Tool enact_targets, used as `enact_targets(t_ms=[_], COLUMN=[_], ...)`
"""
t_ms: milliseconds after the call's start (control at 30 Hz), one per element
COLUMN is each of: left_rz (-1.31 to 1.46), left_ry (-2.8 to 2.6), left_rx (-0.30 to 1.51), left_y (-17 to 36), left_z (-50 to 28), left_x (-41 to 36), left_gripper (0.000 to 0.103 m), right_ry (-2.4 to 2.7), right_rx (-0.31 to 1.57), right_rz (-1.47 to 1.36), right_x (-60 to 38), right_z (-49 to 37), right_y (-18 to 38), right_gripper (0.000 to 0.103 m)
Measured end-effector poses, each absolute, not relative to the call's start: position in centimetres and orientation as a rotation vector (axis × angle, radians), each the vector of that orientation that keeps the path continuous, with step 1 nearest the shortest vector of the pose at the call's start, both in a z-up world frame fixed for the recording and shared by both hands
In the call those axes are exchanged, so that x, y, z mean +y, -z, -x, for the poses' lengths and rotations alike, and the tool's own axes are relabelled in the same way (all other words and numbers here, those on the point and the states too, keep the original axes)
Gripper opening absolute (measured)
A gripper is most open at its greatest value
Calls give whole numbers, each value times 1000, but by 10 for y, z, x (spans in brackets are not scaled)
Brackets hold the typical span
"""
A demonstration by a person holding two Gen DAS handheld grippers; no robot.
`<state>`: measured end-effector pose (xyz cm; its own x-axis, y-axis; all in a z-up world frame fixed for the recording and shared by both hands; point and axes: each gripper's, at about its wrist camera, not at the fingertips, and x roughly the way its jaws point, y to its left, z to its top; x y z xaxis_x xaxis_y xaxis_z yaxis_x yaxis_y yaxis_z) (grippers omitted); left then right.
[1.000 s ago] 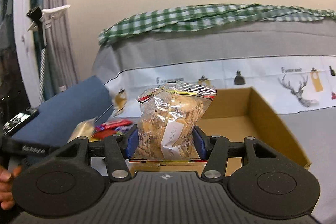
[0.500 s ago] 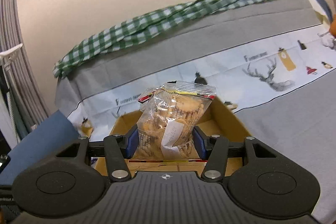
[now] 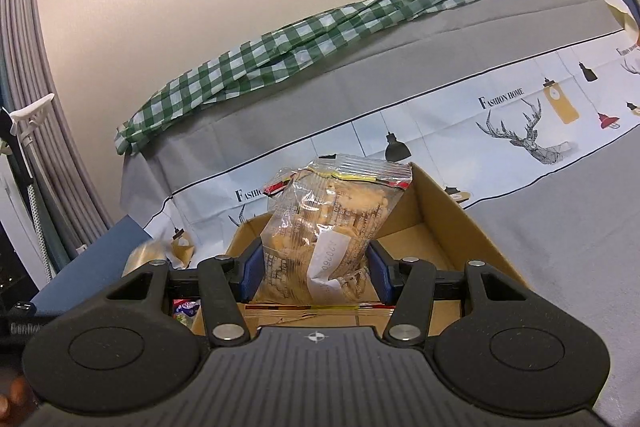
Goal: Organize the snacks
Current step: 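Carry both bags over the box and release them inside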
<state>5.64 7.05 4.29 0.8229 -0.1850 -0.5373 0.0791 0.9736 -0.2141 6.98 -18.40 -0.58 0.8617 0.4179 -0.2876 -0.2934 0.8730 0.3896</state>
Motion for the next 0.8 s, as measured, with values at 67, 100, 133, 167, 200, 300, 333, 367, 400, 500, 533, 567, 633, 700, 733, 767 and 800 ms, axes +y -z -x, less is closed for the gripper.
enact_targets(t_ms=[67, 100, 133, 167, 200, 300, 333, 367, 400, 500, 533, 567, 633, 700, 733, 767, 800], left_rz=[177, 168, 156, 145, 135, 111, 111, 114, 116, 114, 115, 115, 114, 112, 111, 109, 106], left_ry=[142, 140, 134, 131, 131, 131, 134, 136, 136, 135, 136, 137, 139, 138, 136, 135, 131], left_rx=[576, 571, 566, 561, 558, 547, 545, 543, 541, 538, 540, 543, 543, 543, 544, 548, 552], left_y=[-49, -52, -55, -57, -59, -64, -65, -65, -66, -66, -66, -66, -66, -67, -67, -68, -69], left_z=[-64, -68, -72, -75, -79, -88, -91, -93, -94, -98, -100, -101, -102, -103, -104, -105, -106], left_x=[58, 53, 48, 42, 37, 26, 23, 22, 21, 16, 15, 14, 13, 12, 12, 13, 13], left_gripper=[40, 40, 40, 40, 40, 40, 40, 40, 40, 40, 40, 40, 39, 40, 40, 40, 43], right_ry=[-379, -379, -380, -381, -378, -370, -366, -362, -360, -355, -354, -354, -353, -354, -353, -352, -349], right_rx=[379, 381, 384, 387, 390, 393, 393, 391, 389, 385, 385, 384, 384, 384, 382, 382, 384], right_rz=[-345, -344, -343, -341, -337, -336, -335, -334, -331, -325, -325, -323, -320, -316, -313, -311, -307], right_x=[-184, -184, -183, -183, -183, -181, -181, -180, -179, -177, -176, -176, -175, -174, -174, -173, -172], right_z=[-71, -72, -72, -73, -73, -75, -75, -75, -74, -73, -73, -72, -72, -72, -71, -71, -71], right_y=[5, 6, 6, 5, 5, 4, 3, 3, 3, 3, 4, 4, 4, 4, 4, 4, 3], right_gripper=[55, 55, 55, 55, 55, 55, 55, 55, 55, 55, 55, 55, 55, 55, 55, 55, 56])
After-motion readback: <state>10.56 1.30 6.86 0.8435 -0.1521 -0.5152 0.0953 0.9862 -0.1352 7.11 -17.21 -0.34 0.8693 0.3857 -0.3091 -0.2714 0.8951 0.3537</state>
